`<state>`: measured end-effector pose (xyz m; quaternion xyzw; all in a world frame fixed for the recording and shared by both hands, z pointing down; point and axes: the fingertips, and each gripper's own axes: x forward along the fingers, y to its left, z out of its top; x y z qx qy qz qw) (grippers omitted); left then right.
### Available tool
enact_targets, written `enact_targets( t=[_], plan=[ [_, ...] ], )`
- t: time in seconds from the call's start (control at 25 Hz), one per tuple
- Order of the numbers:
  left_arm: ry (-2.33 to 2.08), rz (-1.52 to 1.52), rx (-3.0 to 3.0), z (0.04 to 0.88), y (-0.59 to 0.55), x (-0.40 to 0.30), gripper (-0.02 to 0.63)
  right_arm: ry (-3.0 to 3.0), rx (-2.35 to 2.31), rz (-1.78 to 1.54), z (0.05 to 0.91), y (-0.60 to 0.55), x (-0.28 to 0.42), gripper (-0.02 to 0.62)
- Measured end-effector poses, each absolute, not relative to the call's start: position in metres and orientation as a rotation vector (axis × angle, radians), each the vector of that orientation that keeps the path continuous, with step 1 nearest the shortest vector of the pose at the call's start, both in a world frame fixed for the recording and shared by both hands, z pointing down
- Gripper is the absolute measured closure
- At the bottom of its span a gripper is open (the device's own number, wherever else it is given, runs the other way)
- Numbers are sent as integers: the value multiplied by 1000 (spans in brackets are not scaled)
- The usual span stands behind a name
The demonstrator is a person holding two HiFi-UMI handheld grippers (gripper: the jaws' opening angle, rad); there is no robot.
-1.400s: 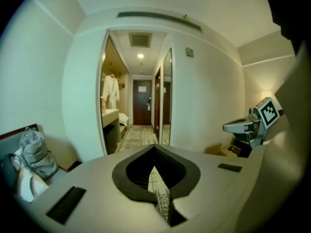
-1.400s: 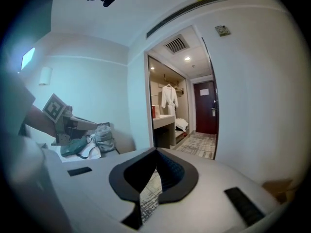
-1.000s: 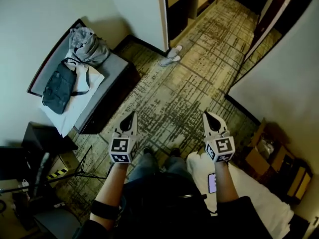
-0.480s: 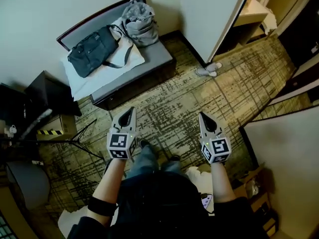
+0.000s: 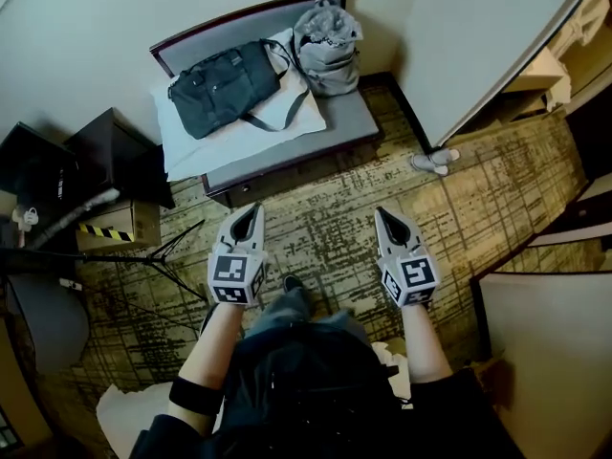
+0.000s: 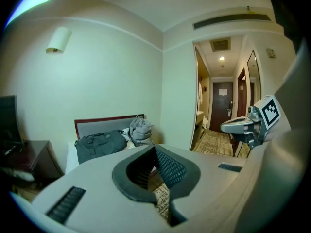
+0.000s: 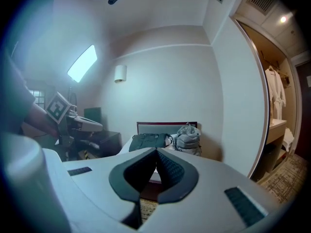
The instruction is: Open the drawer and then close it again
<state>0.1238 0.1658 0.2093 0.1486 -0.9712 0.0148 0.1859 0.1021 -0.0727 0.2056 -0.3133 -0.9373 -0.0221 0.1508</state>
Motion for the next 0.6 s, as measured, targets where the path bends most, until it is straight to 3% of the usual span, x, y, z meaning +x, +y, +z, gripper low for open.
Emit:
enact_targets(
  t=[0.28,0.6],
  plan=[
    [-2748,22,398,206,210,94,606,-2673,-996,-98,194,-6,59,591],
    [-2737,3,362,212,196,64,606,-2638,-1061,-86,186,-8,17,589]
  ],
)
